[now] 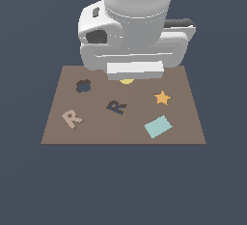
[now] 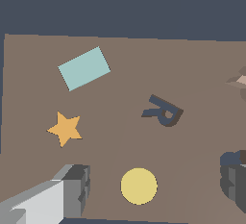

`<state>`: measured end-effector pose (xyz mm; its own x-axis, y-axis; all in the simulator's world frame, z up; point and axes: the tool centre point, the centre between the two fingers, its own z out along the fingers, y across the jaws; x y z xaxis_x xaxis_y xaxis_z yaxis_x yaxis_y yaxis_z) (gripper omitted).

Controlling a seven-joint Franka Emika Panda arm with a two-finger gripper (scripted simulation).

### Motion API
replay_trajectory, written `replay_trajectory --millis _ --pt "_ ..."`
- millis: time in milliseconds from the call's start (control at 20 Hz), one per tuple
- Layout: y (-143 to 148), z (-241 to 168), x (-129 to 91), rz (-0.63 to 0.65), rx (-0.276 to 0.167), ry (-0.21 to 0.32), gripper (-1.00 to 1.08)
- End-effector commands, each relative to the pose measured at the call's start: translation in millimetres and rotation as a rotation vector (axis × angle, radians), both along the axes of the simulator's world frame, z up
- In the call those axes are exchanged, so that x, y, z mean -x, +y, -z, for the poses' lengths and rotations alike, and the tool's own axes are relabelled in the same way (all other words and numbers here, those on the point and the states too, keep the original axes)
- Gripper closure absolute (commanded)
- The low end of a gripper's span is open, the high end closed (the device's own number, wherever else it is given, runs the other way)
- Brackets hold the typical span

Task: Insert a designated object into the corresponding slot on a board.

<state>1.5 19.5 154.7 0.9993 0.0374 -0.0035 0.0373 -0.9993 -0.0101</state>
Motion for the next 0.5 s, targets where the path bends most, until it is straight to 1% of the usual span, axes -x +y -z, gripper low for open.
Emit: replay_trajectory --millis 0,450 --pt "0 0 0 0.000 0.000 0.000 -0.92" --pt "-10 6 0 -0.038 0.000 0.000 -0.92"
